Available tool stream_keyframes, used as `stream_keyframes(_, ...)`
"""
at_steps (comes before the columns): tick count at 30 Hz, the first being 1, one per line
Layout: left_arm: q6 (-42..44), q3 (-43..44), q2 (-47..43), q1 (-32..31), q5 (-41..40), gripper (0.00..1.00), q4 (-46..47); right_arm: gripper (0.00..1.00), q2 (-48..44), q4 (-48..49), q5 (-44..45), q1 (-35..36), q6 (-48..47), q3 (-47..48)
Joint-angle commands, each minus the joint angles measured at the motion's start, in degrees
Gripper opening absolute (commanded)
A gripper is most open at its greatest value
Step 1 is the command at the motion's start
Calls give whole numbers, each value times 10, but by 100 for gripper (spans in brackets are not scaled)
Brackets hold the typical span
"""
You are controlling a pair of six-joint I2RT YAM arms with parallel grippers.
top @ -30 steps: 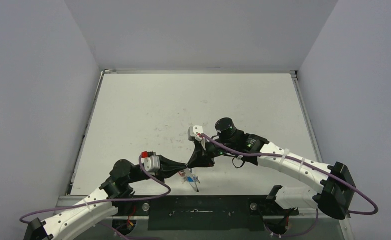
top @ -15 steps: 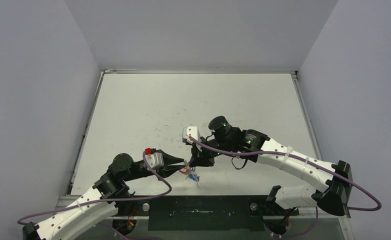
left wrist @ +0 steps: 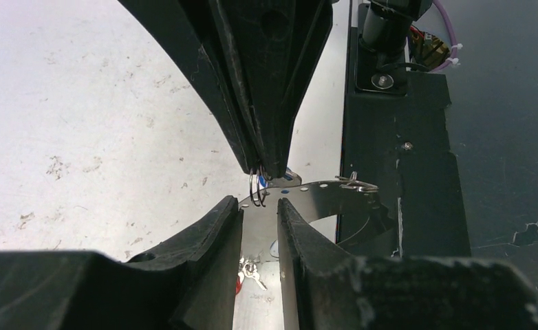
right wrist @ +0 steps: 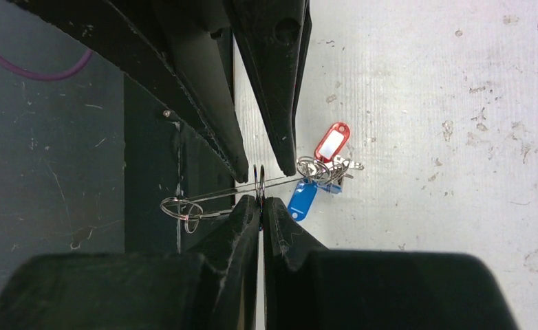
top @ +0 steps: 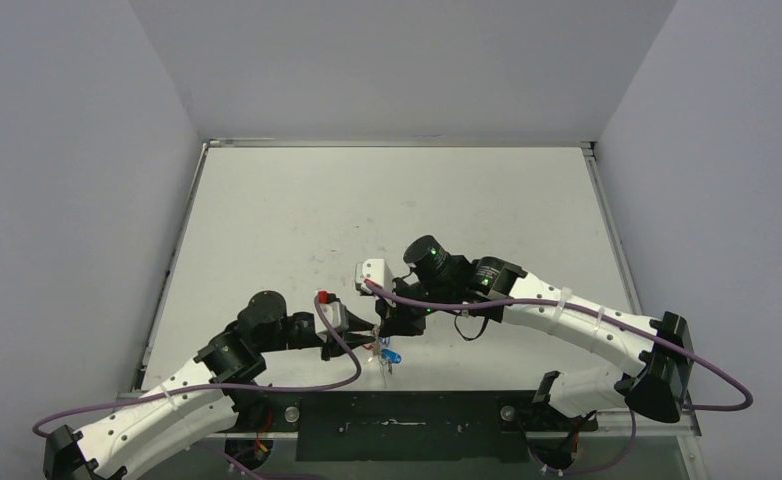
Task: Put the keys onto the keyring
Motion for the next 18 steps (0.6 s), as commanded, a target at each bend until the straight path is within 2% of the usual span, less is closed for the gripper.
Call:
stream_keyframes(1,-3,13,0,-3,19,24,56,0,6,22,4,7,0,32)
stream_keyframes(12,-27,-6,5,-3,20,19,104,0,20,23,13,11,5,33)
stream_keyframes(18,-18,-7,5,-3,19,19,73,0,16,28,13,10,7,33)
